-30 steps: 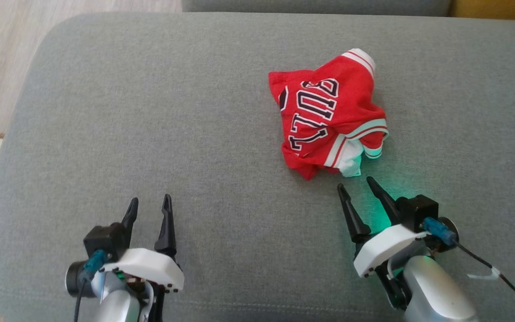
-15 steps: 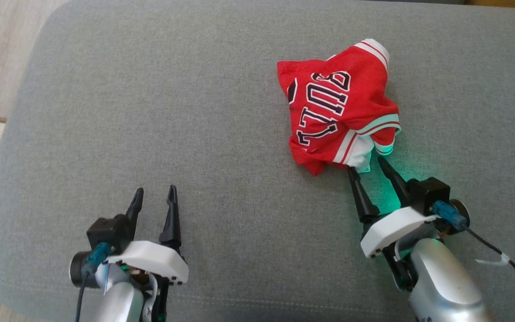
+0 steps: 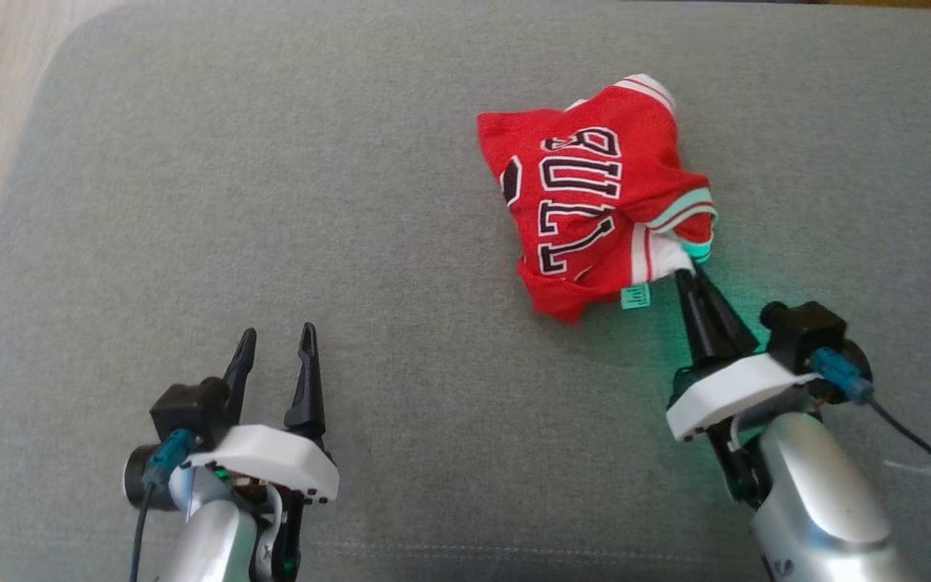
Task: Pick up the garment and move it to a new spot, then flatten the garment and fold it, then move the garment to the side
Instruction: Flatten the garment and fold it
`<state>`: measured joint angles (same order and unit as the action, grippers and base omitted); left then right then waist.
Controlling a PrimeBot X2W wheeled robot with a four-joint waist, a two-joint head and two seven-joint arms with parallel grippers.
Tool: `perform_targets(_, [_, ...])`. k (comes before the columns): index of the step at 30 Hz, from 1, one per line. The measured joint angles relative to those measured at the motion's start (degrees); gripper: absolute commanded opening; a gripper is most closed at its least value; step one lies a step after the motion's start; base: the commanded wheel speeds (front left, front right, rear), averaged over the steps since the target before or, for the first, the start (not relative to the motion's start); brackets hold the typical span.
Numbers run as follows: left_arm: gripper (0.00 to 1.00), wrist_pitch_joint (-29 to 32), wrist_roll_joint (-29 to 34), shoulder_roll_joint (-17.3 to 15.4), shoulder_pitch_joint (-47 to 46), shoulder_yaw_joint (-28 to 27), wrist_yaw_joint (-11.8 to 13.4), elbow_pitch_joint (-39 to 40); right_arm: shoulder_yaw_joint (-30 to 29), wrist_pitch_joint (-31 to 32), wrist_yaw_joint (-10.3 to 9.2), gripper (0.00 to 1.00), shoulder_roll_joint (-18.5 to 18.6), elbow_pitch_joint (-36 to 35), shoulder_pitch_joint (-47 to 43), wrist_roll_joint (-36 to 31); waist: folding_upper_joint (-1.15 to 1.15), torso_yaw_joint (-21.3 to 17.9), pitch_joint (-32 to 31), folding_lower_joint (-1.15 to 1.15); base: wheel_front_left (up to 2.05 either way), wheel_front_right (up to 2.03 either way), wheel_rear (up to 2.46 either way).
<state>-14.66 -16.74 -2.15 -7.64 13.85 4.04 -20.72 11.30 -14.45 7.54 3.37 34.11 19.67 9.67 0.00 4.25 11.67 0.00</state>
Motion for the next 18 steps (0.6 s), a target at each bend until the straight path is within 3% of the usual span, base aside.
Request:
perform_targets(6, [1.0,0.0,0.0,0.0,0.3,-0.5,0.0,0.0,-4.1,0.0,0.0,0.0,-0.1,-4.3,-0.3,-2.5,0.0,-2.3,-1.3,0.0,0.0,0.0,0.0])
perform_targets(11, [1.0,0.0,0.0,0.0,0.4,-0.5,0.0,-0.1,-8.2,0.0,0.0,0.0,-0.1,-8.3,0.8,-8.5,0.0,-4.3,-2.4,0.0,0.0,0.0,0.0])
perform_targets(18, [1.0,0.0,-0.1,0.0,0.4,0.3,0.0,-0.2,-6.6,0.0,0.0,0.0,5.5,-12.2,9.8,-13.5,0.0,-5.4,-3.6,0.0,0.0,0.0,0.0])
